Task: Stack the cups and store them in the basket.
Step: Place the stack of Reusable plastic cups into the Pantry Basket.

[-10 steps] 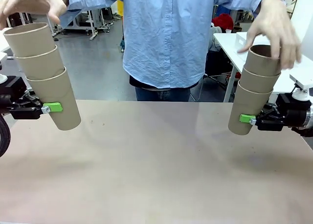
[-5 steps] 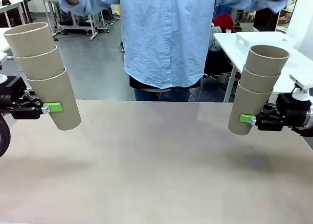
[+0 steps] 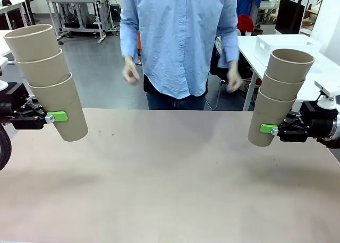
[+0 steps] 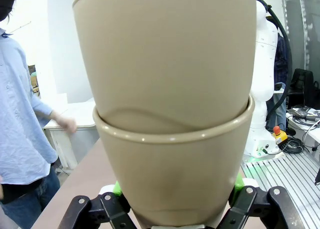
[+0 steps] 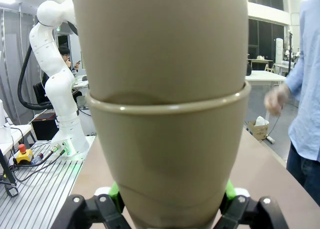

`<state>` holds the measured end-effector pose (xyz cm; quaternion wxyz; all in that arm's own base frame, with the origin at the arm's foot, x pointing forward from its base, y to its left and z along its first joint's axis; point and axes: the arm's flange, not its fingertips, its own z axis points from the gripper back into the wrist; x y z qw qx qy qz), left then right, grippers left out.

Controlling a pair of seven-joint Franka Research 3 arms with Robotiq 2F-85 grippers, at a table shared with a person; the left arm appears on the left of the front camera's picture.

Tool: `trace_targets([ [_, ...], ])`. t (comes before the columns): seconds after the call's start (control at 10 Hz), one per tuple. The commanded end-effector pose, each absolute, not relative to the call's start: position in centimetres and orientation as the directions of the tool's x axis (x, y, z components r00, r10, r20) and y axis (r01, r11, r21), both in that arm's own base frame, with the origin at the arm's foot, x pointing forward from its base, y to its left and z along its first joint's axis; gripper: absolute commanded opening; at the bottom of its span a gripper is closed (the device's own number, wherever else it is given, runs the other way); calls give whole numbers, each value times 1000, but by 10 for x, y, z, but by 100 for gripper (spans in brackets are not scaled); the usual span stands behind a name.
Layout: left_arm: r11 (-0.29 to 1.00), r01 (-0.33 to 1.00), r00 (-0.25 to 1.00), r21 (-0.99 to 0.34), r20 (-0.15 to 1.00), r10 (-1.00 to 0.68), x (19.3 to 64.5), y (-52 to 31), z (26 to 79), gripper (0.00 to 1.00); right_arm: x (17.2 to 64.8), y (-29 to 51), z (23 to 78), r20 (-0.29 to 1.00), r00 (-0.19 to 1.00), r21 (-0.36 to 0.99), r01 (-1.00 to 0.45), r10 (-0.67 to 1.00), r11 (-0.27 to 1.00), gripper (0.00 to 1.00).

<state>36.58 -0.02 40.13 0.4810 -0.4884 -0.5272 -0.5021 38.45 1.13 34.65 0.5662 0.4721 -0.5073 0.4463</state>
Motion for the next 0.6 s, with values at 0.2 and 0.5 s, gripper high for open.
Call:
trace_targets([
  [0.2, 14, 998, -68, 67, 997, 38, 363, 2, 405, 85, 385, 11, 349, 997, 74, 69, -985, 26, 157, 84],
  [0.5, 14, 998, -68, 67, 997, 38, 363, 2, 405, 85, 385, 11, 349, 997, 74, 69, -985, 26, 157, 84],
])
